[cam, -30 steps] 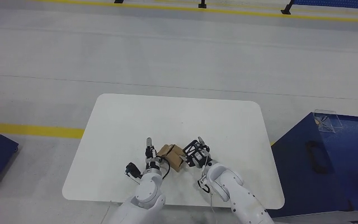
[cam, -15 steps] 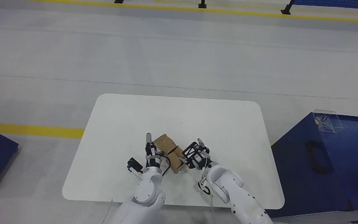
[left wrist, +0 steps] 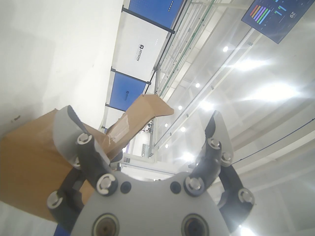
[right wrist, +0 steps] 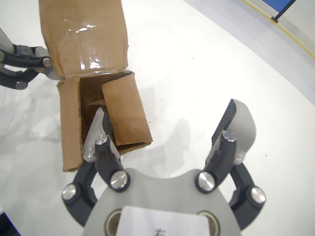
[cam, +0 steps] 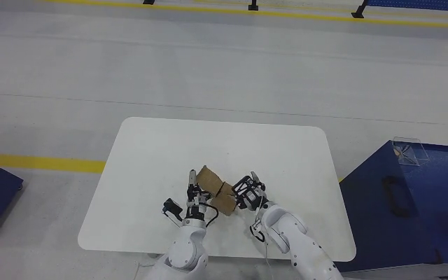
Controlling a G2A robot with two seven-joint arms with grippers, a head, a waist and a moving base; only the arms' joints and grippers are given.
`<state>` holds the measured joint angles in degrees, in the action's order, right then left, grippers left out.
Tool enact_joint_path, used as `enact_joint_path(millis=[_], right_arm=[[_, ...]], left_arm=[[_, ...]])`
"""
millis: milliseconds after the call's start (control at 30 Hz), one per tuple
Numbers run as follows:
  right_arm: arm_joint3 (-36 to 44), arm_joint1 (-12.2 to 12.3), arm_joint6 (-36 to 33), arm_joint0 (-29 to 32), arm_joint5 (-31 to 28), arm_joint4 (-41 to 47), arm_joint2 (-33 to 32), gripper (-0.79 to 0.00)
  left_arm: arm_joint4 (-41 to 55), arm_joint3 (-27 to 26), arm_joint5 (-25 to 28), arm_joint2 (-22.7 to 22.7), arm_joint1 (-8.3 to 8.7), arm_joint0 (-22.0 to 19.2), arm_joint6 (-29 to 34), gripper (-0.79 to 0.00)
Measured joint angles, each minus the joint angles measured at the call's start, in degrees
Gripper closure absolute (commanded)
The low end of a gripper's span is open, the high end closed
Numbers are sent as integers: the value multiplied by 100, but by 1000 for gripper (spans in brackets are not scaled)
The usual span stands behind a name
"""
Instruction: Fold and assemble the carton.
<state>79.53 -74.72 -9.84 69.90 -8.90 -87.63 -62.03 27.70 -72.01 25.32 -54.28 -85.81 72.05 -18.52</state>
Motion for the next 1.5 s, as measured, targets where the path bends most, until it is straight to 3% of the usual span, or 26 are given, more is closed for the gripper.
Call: enact_joint_path(millis=[400, 833, 1167, 1367, 1500], right_arm=[[-17, 2, -70, 7, -25, -34, -76, -785], [-8, 16, -313, -21, -421, 108, -161, -785], [732, 262, -898, 326, -1681, 228, -949, -785], [1126, 356, -1041, 527, -1524, 761, -1696, -785], [902, 367, -1316, 448, -1320, 837, -1802, -785]], left_arm=[[-654, -460, 207, -221, -3, 465, -74, -785], [-443, -647, -644, -471, -30, 520, 270, -785], [-292, -818, -867, -596, -55, 605, 504, -785], [-264, -1045, -981, -616, -67, 728, 629, -785], [-234, -1029, -1142, -637, -87, 667, 614, -785]])
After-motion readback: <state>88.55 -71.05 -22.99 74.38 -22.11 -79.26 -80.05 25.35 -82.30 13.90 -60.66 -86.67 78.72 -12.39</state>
